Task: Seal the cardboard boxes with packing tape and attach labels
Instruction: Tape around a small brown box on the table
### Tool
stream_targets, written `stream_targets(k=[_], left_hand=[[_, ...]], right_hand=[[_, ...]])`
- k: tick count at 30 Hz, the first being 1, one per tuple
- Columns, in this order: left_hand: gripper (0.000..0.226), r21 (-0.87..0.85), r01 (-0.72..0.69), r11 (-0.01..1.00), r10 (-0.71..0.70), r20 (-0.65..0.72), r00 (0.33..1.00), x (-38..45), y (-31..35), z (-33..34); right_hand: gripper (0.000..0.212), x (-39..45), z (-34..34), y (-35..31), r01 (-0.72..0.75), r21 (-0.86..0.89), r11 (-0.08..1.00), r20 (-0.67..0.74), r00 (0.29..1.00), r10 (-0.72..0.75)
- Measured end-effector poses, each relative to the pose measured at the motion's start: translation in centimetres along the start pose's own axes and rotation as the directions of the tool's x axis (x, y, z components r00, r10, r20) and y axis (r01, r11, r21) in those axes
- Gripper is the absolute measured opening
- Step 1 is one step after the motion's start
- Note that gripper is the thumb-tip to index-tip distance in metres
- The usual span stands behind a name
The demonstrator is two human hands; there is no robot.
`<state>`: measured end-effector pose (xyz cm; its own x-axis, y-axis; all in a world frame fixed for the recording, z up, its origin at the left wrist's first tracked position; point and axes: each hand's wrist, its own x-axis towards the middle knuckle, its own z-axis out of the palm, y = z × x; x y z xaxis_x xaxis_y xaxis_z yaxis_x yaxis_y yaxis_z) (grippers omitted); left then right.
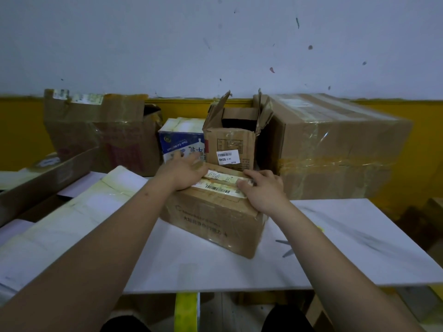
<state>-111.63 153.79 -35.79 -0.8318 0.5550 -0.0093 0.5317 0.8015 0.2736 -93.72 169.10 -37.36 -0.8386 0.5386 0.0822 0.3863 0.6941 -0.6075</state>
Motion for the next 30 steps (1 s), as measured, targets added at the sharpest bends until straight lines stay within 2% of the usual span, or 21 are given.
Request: stream_targets(k=[2, 4, 6, 8, 10, 13, 15, 18, 20, 23, 25, 27, 30], left_hand=[[0.074, 0.007, -0.019, 1.000, 0.019, 0.045, 0.999, 0.0, 0.0, 0.1], [0.080, -0.005, -0.005, 1.000, 0.006, 0.110, 0.994, -0.1, -0.3, -0.4], [0.087, 0.005, -0.018, 1.000, 0.017, 0.173, 0.985, -0.8, -0.4, -1.4], [0.102, 0.142, -0.064, 0.988, 0.036, 0.189, 0.981, -2.2, -0.1, -2.3], [0.116, 0.265, -0.182, 0.947, 0.132, 0.196, 0.972, -3.9, 0.6, -2.4], [0.108, 0.129, -0.394, 0.910, 0.343, 0.299, 0.890, -5.1, 1.0, -1.8], [0.107, 0.105, -0.412, 0.905, 0.348, 0.372, 0.860, -5.4, 0.9, -2.2], [0.115, 0.201, -0.426, 0.882, 0.303, 0.449, 0.840, -5.6, 1.2, -2.8], [0.112, 0.222, -0.424, 0.878, 0.300, 0.436, 0.849, -5.9, 1.5, -2.9], [0.103, 0.205, -0.416, 0.886, 0.313, 0.397, 0.863, -6.3, 1.8, -3.0], [0.096, 0.179, -0.417, 0.891, 0.324, 0.392, 0.861, -6.2, 1.8, -3.0], [0.092, 0.160, -0.418, 0.894, 0.333, 0.386, 0.860, -6.3, 1.8, -2.9], [0.098, 0.170, -0.404, 0.899, 0.327, 0.354, 0.876, -6.8, 1.8, -2.7]], right_hand=[[0.051, 0.3, 0.1, 0.4, -0.006, 0.013, 1.000, -0.037, 0.999, 0.006], [0.048, 1.0, -0.2, 0.8, 0.025, 0.069, 0.997, -0.018, 1.000, -0.024], [0.045, 2.2, -1.0, 1.3, 0.086, 0.081, 0.993, 0.060, 0.994, -0.091], [0.043, 3.3, -2.0, 1.7, 0.148, 0.047, 0.988, 0.154, 0.976, -0.154], [0.043, 3.8, -2.8, 1.8, 0.207, 0.007, 0.978, 0.226, 0.953, -0.203], [0.043, 3.8, -3.5, 1.8, 0.249, -0.002, 0.968, 0.266, 0.934, -0.240], [0.042, 3.6, -3.7, 1.8, 0.302, -0.069, 0.951, 0.255, 0.927, -0.276], [0.041, 3.2, -4.3, 1.3, 0.359, -0.294, 0.886, 0.234, 0.925, -0.298], [0.042, 3.0, -4.3, 0.4, 0.356, -0.422, 0.834, 0.246, 0.930, -0.273], [0.053, 2.4, -3.1, -0.7, 0.326, -0.519, 0.790, 0.255, 0.941, -0.221], [0.060, 2.0, -2.1, -0.7, 0.305, -0.519, 0.798, 0.220, 0.950, -0.220], [0.057, 1.6, -1.6, -0.5, 0.296, -0.485, 0.823, 0.184, 0.954, -0.234], [0.051, 0.8, -1.9, -0.6, 0.300, -0.525, 0.796, 0.107, 0.951, -0.288]])
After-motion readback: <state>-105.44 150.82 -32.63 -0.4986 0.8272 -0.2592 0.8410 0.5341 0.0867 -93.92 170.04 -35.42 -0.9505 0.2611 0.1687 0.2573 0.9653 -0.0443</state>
